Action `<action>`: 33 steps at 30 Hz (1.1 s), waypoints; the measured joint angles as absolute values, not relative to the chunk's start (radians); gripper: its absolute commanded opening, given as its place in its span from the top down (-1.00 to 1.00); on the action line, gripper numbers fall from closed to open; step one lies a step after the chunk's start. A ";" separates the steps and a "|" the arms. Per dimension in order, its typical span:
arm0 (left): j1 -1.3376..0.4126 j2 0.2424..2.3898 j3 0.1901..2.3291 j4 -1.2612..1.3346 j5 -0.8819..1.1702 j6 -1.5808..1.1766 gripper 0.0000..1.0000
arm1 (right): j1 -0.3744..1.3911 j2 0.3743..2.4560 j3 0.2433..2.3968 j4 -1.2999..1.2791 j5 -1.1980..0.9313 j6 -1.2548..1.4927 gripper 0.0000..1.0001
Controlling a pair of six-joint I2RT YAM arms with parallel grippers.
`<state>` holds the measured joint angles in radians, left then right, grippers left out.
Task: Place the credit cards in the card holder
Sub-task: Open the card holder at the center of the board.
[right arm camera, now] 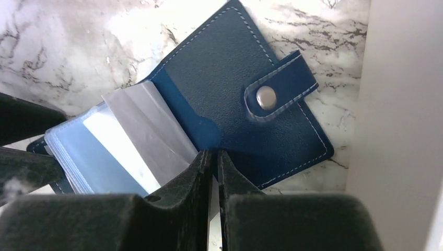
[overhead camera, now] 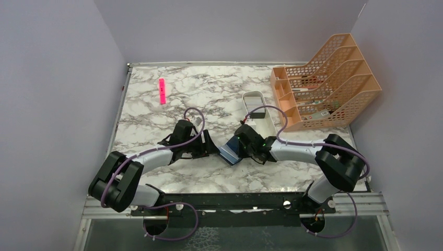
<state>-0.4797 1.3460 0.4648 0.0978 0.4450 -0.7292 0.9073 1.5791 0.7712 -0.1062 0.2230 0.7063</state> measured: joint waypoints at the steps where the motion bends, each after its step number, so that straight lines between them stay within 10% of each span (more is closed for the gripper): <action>1: -0.482 1.346 0.464 0.109 0.445 -0.734 -0.38 | 0.907 1.585 0.768 -0.098 0.222 0.709 0.73; 33: -0.517 1.254 0.373 0.265 0.497 -0.979 -0.58 | 0.896 1.576 0.724 -0.007 0.126 0.738 0.76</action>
<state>-0.5167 1.2545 0.3725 0.2649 0.4969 -0.9794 0.8955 1.5764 0.7238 -0.0071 0.1265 0.7380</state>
